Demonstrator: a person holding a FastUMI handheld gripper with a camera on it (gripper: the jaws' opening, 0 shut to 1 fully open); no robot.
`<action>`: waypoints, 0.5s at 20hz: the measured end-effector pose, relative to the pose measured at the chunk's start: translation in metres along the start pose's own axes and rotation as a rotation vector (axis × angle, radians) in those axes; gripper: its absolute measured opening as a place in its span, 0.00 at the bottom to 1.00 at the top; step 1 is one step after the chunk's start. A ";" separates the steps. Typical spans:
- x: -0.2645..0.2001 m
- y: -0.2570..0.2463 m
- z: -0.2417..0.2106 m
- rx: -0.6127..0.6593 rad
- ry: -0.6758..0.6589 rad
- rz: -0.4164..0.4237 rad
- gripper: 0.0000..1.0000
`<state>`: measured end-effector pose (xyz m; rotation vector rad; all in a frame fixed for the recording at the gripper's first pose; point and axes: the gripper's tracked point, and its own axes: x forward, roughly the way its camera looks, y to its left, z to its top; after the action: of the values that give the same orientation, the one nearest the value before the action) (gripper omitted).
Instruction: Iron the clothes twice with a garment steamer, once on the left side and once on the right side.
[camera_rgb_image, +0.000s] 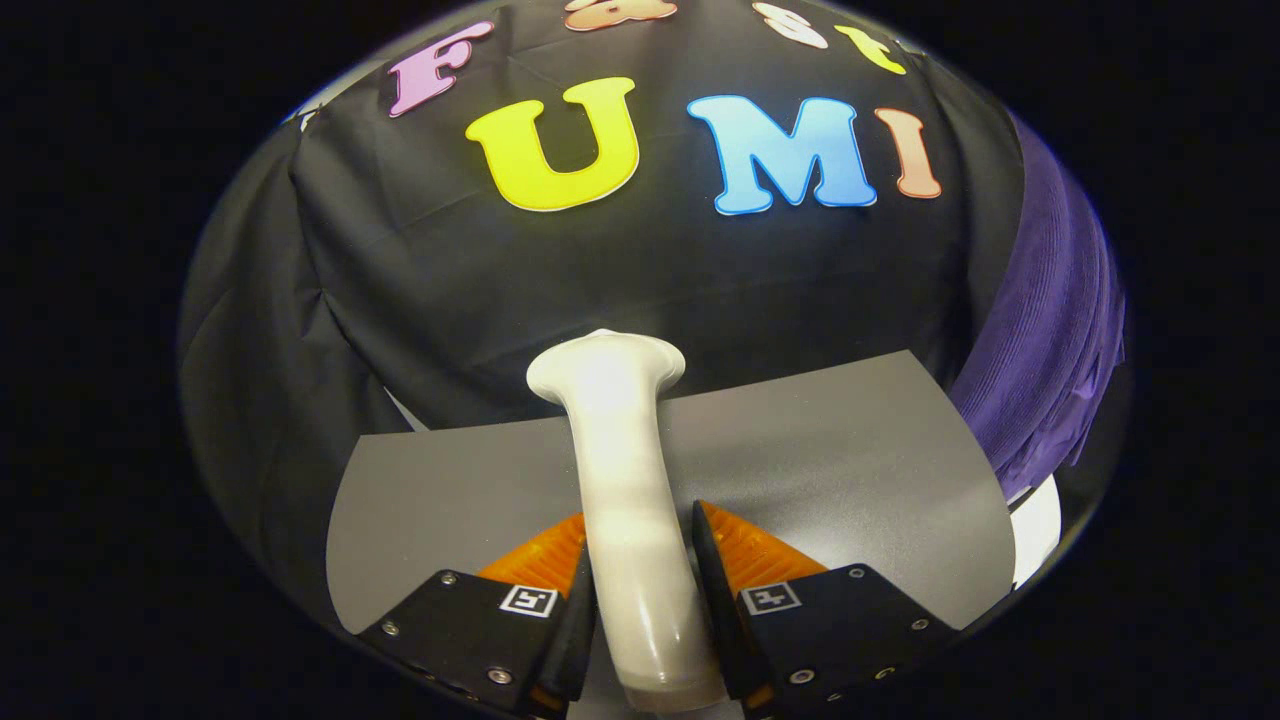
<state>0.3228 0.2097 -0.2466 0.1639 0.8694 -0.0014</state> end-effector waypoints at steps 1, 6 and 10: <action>0.001 0.000 0.000 -0.009 -0.007 -0.015 0.52; 0.000 -0.001 -0.003 -0.019 -0.037 -0.037 0.49; -0.006 -0.002 0.002 -0.022 -0.125 0.030 0.42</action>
<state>0.3202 0.2075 -0.2407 0.1544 0.7416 0.0257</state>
